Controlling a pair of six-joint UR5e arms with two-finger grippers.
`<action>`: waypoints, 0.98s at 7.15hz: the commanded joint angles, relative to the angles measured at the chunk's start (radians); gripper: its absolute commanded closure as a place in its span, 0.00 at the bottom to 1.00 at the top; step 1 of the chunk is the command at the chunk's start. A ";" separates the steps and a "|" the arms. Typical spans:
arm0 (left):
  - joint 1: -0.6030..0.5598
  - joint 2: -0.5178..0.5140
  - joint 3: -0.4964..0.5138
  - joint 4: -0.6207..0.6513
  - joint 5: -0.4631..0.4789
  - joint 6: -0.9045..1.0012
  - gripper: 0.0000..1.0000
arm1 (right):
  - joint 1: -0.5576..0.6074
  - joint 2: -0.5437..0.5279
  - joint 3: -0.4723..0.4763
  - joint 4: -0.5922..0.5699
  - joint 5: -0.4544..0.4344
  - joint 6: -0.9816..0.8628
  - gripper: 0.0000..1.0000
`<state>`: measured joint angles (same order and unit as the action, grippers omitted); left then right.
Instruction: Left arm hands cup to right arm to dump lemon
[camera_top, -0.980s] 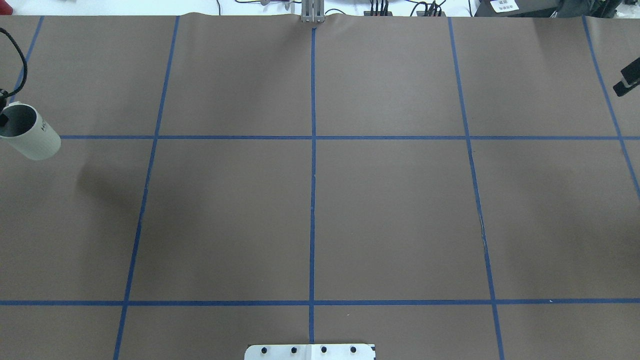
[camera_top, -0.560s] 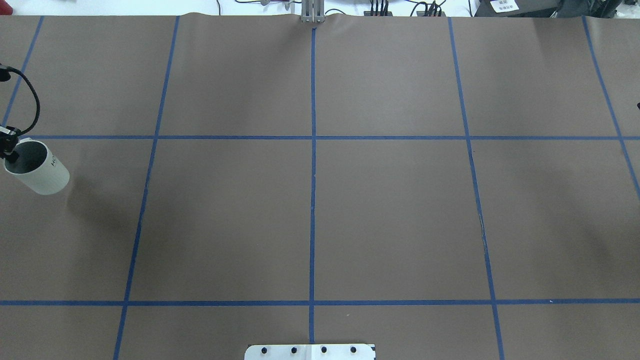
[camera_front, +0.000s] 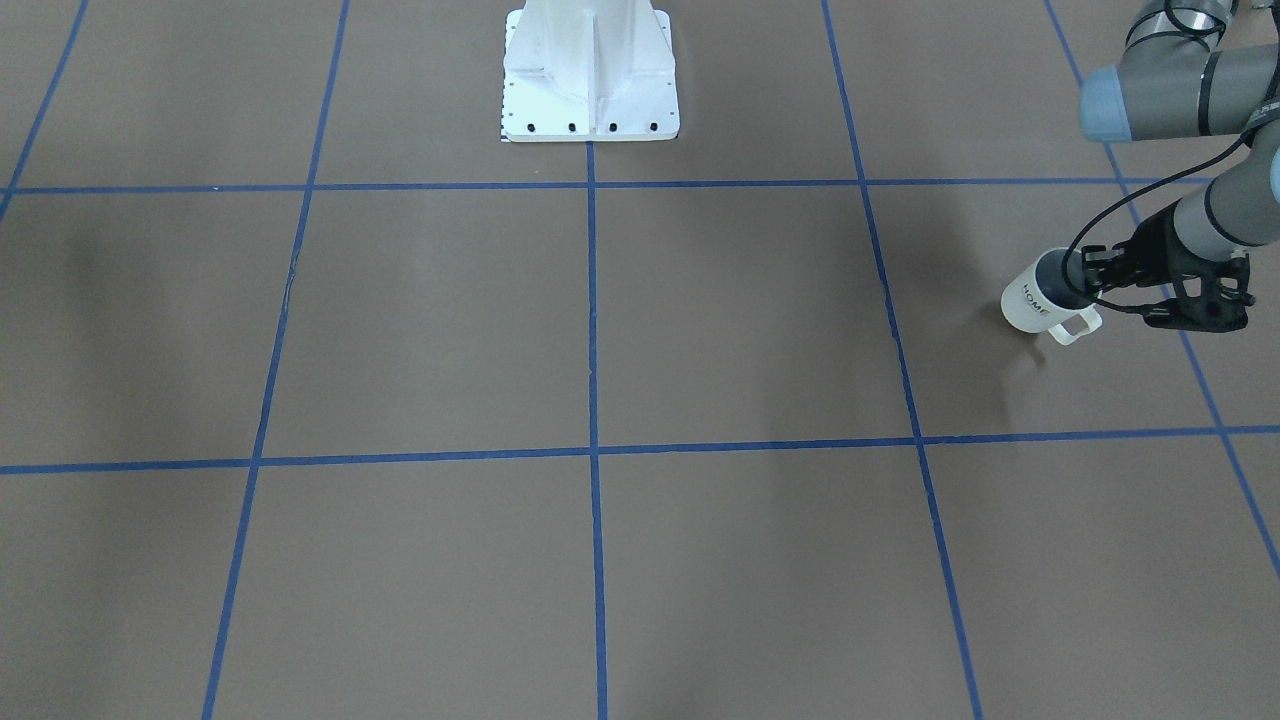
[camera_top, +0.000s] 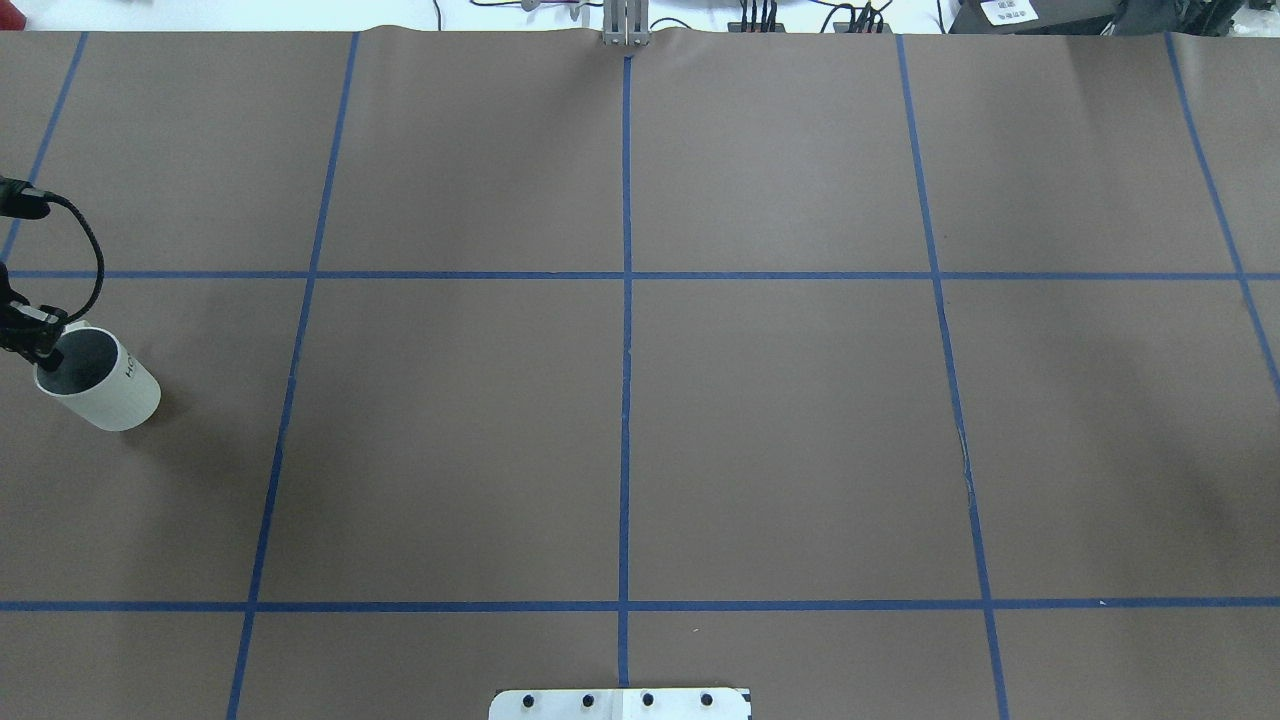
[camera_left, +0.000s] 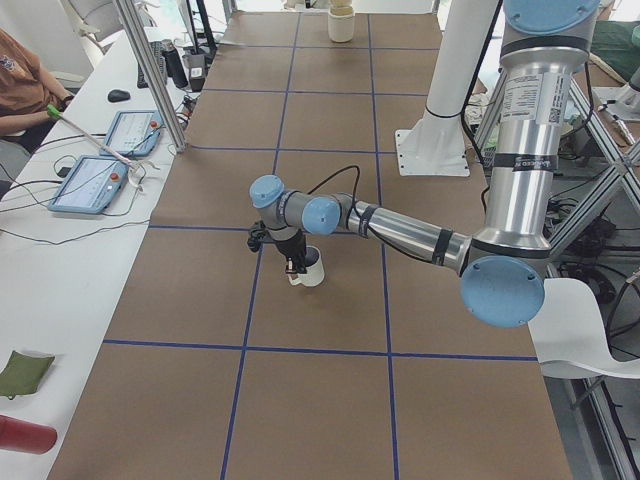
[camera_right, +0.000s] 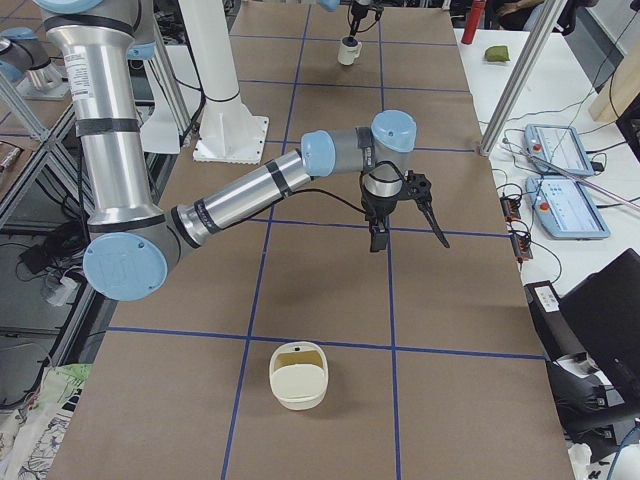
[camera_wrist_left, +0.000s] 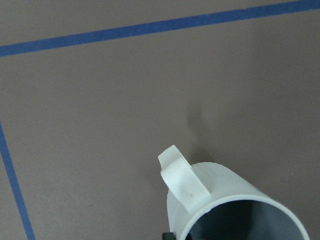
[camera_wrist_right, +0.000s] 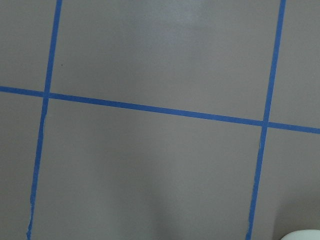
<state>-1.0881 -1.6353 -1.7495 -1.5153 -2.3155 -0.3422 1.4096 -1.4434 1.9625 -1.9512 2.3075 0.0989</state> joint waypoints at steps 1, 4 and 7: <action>0.011 0.003 0.005 -0.031 0.002 0.003 0.01 | 0.000 -0.015 -0.001 0.002 0.007 -0.002 0.00; -0.004 0.046 -0.094 -0.037 0.015 0.060 0.00 | 0.002 -0.031 0.003 0.002 0.013 0.004 0.00; -0.183 0.002 -0.110 -0.040 0.096 0.121 0.00 | 0.009 -0.046 -0.010 0.012 0.006 -0.019 0.00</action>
<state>-1.1918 -1.6080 -1.8734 -1.5601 -2.2339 -0.2604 1.4136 -1.4754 1.9585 -1.9440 2.3137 0.0884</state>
